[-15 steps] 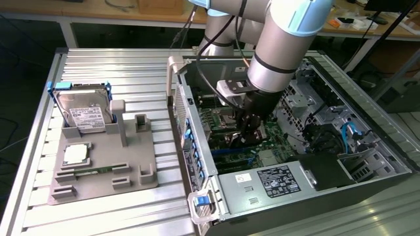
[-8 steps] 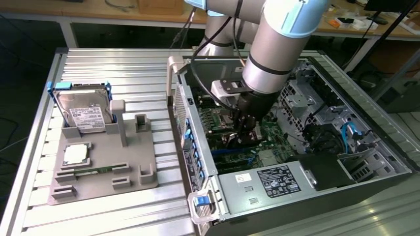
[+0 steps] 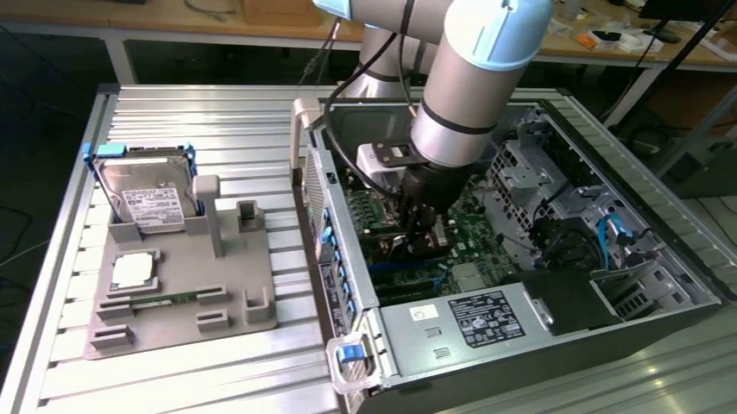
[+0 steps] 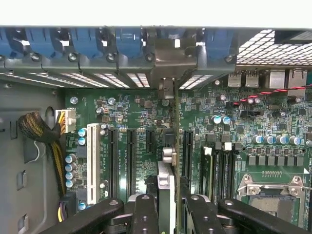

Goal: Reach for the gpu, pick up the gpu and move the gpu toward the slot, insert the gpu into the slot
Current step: 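Insert the gpu into the slot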

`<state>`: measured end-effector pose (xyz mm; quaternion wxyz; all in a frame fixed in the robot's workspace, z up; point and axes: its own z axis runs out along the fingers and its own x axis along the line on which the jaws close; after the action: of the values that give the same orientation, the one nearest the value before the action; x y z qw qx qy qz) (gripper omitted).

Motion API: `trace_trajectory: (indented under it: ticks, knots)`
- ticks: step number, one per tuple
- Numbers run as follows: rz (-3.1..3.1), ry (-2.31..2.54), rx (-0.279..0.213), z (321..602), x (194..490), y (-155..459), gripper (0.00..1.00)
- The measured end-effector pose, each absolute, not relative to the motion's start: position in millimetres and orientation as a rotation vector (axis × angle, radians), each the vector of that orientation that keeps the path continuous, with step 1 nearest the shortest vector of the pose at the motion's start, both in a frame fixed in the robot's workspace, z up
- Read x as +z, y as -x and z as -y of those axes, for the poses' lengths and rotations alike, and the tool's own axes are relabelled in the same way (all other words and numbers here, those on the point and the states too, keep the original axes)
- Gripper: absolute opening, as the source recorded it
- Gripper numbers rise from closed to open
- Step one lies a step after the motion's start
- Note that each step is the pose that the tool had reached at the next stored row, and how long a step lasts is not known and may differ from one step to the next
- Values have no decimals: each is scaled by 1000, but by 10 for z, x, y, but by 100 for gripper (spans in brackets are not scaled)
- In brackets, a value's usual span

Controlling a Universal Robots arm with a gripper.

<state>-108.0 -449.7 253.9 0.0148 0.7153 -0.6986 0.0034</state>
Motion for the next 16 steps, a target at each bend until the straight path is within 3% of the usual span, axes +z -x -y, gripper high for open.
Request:
trace_trajectory:
  ticks: [16]
  knots:
    - [2177, -2224, 11, 4436, 2525, 1081, 27]
